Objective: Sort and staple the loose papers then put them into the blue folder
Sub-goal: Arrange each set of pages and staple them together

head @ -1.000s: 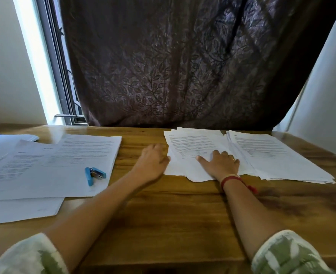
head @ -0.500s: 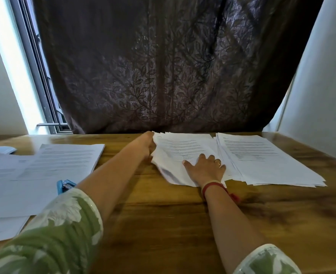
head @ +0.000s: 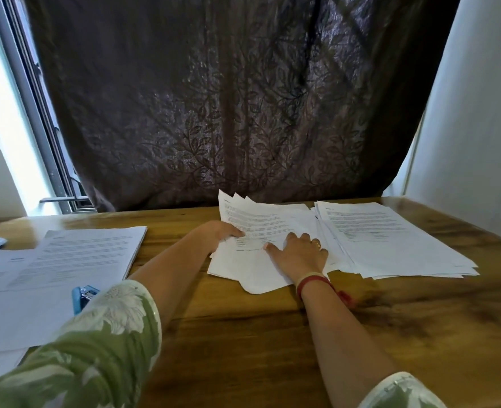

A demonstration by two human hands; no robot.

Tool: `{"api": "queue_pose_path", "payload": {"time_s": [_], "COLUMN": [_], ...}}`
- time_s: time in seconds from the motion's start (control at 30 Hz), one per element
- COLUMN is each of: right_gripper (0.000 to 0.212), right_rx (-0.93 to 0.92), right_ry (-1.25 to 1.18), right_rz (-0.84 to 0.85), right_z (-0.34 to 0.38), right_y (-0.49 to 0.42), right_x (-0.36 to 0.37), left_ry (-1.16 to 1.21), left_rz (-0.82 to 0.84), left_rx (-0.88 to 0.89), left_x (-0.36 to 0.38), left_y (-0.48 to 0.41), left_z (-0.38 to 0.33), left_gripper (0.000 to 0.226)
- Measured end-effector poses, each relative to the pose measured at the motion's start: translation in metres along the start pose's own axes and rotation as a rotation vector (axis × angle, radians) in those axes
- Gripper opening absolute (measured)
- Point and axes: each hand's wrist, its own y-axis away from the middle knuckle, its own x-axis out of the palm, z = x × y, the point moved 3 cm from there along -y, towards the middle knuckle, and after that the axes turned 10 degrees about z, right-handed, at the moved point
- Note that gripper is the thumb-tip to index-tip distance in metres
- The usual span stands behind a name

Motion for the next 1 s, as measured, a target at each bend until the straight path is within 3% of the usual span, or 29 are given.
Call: {"api": "queue_pose_path", "payload": {"time_s": [0.2,0.4,0.6,0.73,1.0], "right_gripper": [0.058,0.055,0.052,0.050,0.048], "right_rx": [0.006,0.041,0.052,0.040,-0.019], "right_ry": [-0.054,-0.068,-0.065,-0.070,-0.191], "right_rz": [-0.078,-0.109,-0.128,-0.123,-0.185], "right_z": [-0.003,-0.006,-0.009,-0.007,0.002], "right_y": [-0.002,-0.004,-0.004,-0.005,-0.005], "right_x": [0.001,0.003,0.001,0.001,-0.004], "left_ry": [0.119,0.065,0.257,0.056,-0.083], "left_rz": [0.026,0.022,0.146,0.156,-0.094], "left_rx": [0.080,0.136,0.119,0.075,0.157], "left_x": [0.011,0.045,0.034,0.031,0.000], "left_y": [0.013,0.020,0.020,0.017,0.014], "left_z": [-0.012,-0.038,-0.039,-0.033,-0.018], "left_gripper": [0.030,0.043,0.038,0.041,0.041]}}
